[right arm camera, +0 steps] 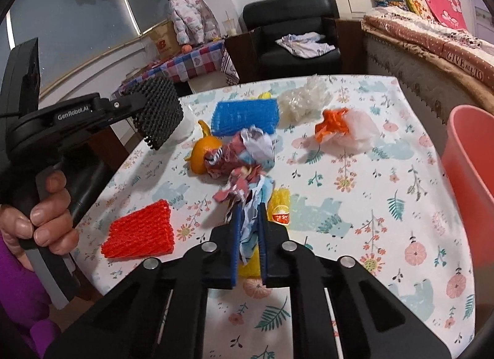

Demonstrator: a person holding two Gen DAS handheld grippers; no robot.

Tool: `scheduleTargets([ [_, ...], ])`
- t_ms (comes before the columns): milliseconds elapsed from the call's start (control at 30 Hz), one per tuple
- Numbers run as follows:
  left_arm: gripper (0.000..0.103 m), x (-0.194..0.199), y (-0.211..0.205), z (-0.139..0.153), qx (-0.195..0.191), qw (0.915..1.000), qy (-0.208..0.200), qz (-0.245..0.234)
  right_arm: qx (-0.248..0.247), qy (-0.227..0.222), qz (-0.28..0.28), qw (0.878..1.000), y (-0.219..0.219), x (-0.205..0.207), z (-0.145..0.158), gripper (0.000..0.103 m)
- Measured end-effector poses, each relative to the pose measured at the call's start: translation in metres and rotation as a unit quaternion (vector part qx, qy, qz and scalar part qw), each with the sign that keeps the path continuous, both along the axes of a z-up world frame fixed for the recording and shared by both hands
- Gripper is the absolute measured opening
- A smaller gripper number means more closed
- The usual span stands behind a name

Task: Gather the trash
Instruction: 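Grasp the crumpled pink-blue paper with the right gripper while the left grasps the black mesh pad, then carry both held items over the pink bucket and open both grippers to drop them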

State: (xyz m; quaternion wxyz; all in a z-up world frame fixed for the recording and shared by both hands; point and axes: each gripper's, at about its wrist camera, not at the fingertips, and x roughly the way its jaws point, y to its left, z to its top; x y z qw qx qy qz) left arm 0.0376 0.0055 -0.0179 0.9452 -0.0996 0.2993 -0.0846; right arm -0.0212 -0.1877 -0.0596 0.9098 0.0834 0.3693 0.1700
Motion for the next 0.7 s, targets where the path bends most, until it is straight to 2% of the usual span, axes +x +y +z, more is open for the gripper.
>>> scheduleTargets([
  [400,0.009,-0.014,-0.034,0.024,0.000,0.9988,-0.028,-0.039,0.044,-0.075,-0.062,0.994,-0.046,-0.013,0.041,0.008],
  [500,0.009,-0.013,-0.048,0.028,0.005,0.9979,-0.032,-0.056,0.050,-0.093,-0.086,0.991,-0.064,-0.015,0.050,0.004],
  [600,0.009,-0.014,-0.066,0.033,0.010,0.9962,-0.041,-0.076,0.062,-0.097,-0.103,0.988,-0.082,-0.016,0.055,0.004],
  [700,0.009,-0.014,-0.077,0.036,0.007,0.9951,-0.045,-0.088,0.076,-0.082,-0.095,0.989,-0.091,-0.015,0.052,0.004],
])
